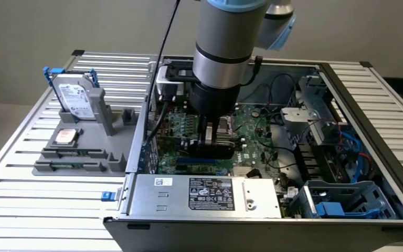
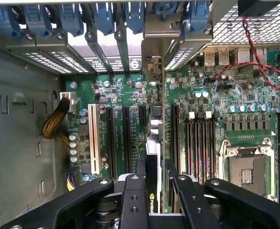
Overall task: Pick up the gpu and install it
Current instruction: 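Insert the gpu into the slot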
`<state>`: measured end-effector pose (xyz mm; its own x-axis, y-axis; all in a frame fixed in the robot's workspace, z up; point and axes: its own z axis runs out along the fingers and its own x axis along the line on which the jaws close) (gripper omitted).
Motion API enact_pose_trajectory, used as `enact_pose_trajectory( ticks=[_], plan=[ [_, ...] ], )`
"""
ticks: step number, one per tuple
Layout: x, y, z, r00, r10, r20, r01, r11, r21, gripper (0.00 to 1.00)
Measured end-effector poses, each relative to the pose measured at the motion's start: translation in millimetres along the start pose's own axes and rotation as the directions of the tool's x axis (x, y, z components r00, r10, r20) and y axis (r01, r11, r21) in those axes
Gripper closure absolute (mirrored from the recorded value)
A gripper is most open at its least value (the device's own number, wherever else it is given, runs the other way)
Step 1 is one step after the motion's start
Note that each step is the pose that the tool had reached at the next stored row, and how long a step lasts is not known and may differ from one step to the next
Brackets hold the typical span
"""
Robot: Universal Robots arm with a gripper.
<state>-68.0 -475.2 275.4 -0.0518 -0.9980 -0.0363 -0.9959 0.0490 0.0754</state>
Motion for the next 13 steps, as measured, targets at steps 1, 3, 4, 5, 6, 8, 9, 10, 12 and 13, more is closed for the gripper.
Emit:
enact_pose_trajectory(
  ticks=[1, 3, 4, 5, 6, 8, 9, 10, 12, 13],
  plan=[
    [0.0, 0.0, 0.2, 1.0000, 0.000, -0.0004, 0.000, 1.0000, -0.0005, 0.74],
    [0.0, 0.1, 0.6, 1.0000, 0.000, -0.0011, 0.000, 1.0000, -0.0021, 0.74],
    [-0.1, 0.2, 0.8, 1.0000, 0.000, -0.0013, 0.000, 1.0000, -0.0029, 0.74],
    [-0.1, 0.2, 0.9, 1.0000, 0.000, -0.0017, 0.000, 1.0000, -0.0039, 0.74],
    [-0.1, 0.3, 1.1, 1.0000, 0.000, -0.0019, 0.000, 1.0000, -0.0050, 0.74],
    [-0.2, 0.3, 1.4, 1.0000, 0.000, -0.0022, 0.000, 1.0000, -0.0072, 0.74],
    [-0.3, 0.3, 1.6, 1.0000, 0.001, -0.0025, -0.001, 1.0000, -0.0084, 0.74],
    [-0.3, 0.3, 2.0, 1.0000, 0.001, -0.0026, -0.001, 1.0000, -0.0096, 0.74],
    [-0.5, 0.2, 2.8, 1.0000, 0.001, -0.0031, -0.001, 0.9999, -0.0112, 0.74],
    [-0.6, 0.3, 3.2, 1.0000, 0.001, -0.0034, -0.001, 0.9999, -0.0121, 0.74]
  ],
)
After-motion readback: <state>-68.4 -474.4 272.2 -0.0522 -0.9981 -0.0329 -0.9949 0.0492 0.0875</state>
